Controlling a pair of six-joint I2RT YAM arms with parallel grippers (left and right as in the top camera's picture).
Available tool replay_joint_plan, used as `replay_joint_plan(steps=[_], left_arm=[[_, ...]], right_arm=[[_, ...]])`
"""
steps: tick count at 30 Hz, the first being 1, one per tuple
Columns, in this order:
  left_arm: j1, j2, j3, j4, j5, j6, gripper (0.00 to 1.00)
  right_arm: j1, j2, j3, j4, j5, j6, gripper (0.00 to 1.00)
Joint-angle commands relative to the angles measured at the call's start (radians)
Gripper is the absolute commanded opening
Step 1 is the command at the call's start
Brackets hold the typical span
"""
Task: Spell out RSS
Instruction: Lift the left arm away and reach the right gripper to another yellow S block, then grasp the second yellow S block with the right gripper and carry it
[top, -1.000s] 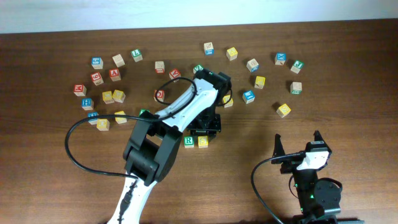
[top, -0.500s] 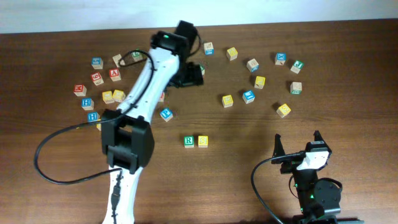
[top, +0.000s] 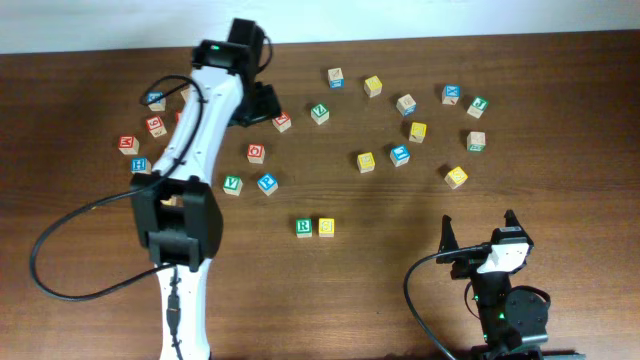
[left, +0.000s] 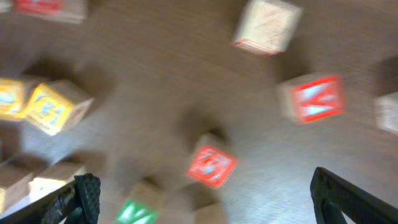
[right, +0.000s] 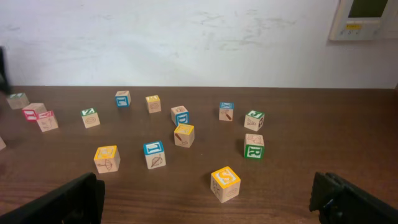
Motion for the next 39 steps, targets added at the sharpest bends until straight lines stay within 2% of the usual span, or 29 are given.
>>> replay_joint_plan(steps=[1, 4, 5, 7, 9, 11, 13, 14, 17, 18, 19, 24, 26, 30, 32, 36, 38, 39], left_arm=[[0.079, -0.004, 0.014, -0.021, 0.003, 0.001, 0.99], [0.083, -0.004, 0.014, -0.021, 0.004, 0.001, 0.99], [0.083, -0.004, 0.014, -0.02, 0.004, 0.001, 0.99], [0.083, -0.004, 0.014, -0.02, 0.004, 0.001, 0.99], [0.083, -0.004, 0.014, -0.021, 0.003, 0.001, 0.99], [0.083, -0.004, 0.014, -0.02, 0.003, 0.001, 0.99], [0.083, -0.004, 0.014, -0.02, 0.003, 0.001, 0.99], [0.083, -0.004, 0.014, -0.021, 0.003, 0.001, 0.99], [0.083, -0.004, 0.014, -0.02, 0.003, 0.001, 0.99], [0.083, -0.004, 0.014, -0.021, 0.003, 0.001, 0.99], [0.083, -0.004, 0.014, -0.02, 0.003, 0.001, 0.99], [0.083, -0.004, 0.014, -0.021, 0.003, 0.001, 0.99], [0.083, -0.004, 0.014, -0.02, 0.003, 0.001, 0.99], [0.083, -0.004, 0.014, -0.02, 0.003, 0.001, 0.99], [0.083, -0.004, 0.014, -0.021, 0.003, 0.001, 0.99], [0.083, -0.004, 0.014, -0.021, 0.003, 0.001, 0.99], [0.083, -0.004, 0.014, -0.021, 0.003, 0.001, 0.99], [0.083, -0.004, 0.014, -0.021, 0.003, 0.001, 0.99]], right_arm=[[-0.006, -0.005, -0.007, 0.0, -0.021, 0.025, 0.98], [-0.006, -0.005, -0.007, 0.076, -0.393, 0.264, 0.98], [-0.006, -0.005, -0.007, 0.106, -0.44, 0.315, 0.98], [-0.006, -0.005, -0.007, 0.269, -0.452, 0.357, 0.98], [-0.006, -0.005, -0.002, 0.543, -0.446, 0.357, 0.98], [-0.007, -0.003, 0.07, 0.561, -0.419, 0.354, 0.98], [-0.006, 0.036, 0.212, 0.384, -0.402, 0.245, 0.98], [-0.006, 0.087, 0.306, 0.239, -0.377, 0.158, 0.98], [-0.006, 0.335, 0.585, -0.082, -0.338, -0.002, 0.98], [-0.006, 0.524, 0.743, -0.251, -0.334, -0.101, 0.98], [-0.006, 0.655, 0.85, -0.37, -0.288, -0.129, 0.98], [-0.006, 1.265, 1.364, -0.867, -0.129, -0.154, 0.98], [-0.009, 1.421, 1.452, -0.925, -0.085, -0.193, 0.98], [-0.043, 1.678, 1.452, -0.933, -0.024, -0.262, 0.99], [-0.071, 1.786, 1.452, -0.933, -0.024, -0.262, 0.89], [-0.106, 1.887, 1.452, -0.894, -0.037, -0.302, 0.81], [-0.107, 1.902, 1.45, -0.894, -0.036, -0.312, 0.66], [-0.107, 1.908, 1.45, -0.89, -0.036, -0.312, 0.65]])
